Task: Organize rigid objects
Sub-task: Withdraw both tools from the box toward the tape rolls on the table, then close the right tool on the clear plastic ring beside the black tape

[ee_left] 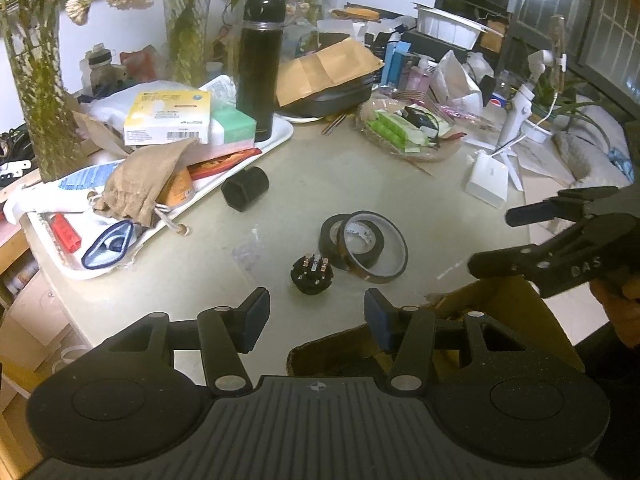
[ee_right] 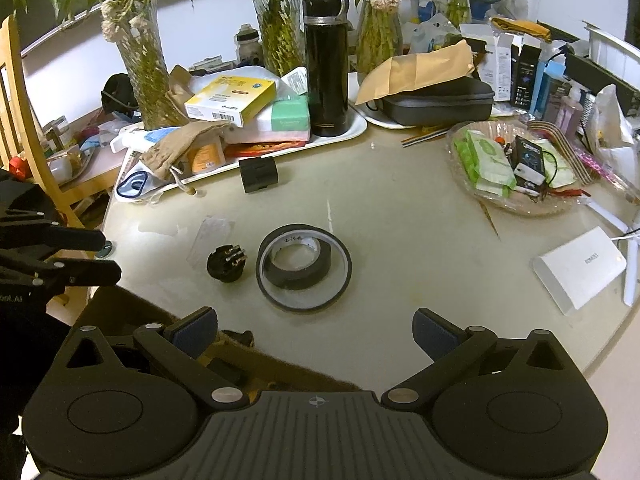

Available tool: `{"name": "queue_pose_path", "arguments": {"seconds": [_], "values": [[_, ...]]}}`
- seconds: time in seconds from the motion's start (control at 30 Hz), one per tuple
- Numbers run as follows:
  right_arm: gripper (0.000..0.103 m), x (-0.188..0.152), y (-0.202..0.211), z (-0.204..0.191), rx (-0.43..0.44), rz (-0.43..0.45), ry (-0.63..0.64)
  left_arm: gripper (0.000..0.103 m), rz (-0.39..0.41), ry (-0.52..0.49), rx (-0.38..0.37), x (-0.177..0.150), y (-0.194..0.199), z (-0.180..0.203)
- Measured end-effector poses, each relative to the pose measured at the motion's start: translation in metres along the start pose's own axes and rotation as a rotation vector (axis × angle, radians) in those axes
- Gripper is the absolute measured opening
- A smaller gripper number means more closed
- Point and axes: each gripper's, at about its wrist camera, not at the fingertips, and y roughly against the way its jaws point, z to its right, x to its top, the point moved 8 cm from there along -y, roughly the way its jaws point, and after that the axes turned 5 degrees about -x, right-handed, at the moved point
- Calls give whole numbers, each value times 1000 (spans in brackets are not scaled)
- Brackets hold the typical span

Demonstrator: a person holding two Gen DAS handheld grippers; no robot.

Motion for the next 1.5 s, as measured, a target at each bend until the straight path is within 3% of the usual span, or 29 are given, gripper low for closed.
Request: {"name": "queue_pose_path", "arguments": {"seconds": [0.73, 1.5], "values": [[103, 31, -90, -20, 27, -125, 84, 51, 5, 37, 20, -3, -1, -14], [103, 34, -137, -31, -3, -259, 128, 51, 12, 62, 18, -6, 1, -19]]}}
